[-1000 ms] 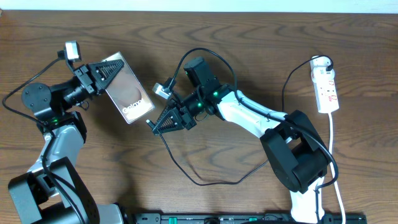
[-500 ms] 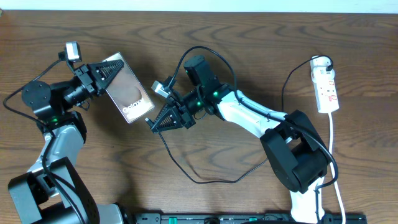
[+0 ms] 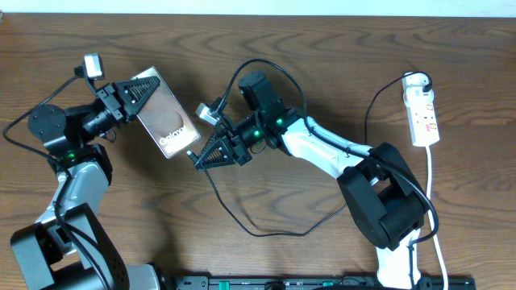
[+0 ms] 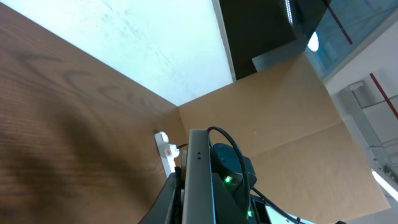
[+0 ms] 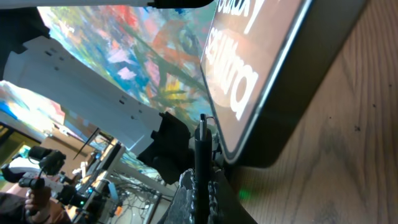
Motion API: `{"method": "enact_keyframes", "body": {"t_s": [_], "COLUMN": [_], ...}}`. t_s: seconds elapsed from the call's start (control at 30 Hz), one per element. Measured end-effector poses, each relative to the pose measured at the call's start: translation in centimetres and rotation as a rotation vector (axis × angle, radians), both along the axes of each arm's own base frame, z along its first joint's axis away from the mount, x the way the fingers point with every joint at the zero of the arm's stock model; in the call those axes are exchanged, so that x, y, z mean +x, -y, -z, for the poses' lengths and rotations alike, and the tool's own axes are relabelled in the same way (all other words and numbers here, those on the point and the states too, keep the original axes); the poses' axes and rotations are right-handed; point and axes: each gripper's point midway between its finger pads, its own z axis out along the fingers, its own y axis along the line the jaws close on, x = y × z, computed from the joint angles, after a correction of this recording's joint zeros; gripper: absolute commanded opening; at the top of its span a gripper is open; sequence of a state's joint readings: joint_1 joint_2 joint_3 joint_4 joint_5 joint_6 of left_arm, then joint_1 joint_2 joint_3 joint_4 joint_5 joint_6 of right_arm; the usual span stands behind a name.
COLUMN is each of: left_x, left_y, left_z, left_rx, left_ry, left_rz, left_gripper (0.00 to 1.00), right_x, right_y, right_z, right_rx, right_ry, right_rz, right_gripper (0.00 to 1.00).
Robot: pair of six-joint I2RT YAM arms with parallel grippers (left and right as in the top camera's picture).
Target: Plug charger to phone and switch on socket
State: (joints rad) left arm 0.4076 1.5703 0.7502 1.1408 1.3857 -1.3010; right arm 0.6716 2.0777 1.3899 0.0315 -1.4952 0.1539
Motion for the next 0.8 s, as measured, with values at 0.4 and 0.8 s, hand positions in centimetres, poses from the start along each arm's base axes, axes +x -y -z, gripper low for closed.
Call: {"method": "enact_keyframes", "body": {"t_s": [0.4,0.8], "left_x": [0.07,0.07], "left_y": [-0.05,-0.05], "left_z": [-0.02,-0.02], "left_rx": [0.013,0.013], "left_ry": [0.018,0.019], "left_rz": [-0.006,-0.006], "left_gripper": [0.07,0.07], "right_x": [0.12,-0.21], "right_y": [-0.38,-0.8], "right_z": [0.12,0.0], "right_rx": [-0.016,-0.017], "right_ry": [0.001,0.001], "right_rz": [0.015,0.009], "right_gripper": [0.01,0.01]}}
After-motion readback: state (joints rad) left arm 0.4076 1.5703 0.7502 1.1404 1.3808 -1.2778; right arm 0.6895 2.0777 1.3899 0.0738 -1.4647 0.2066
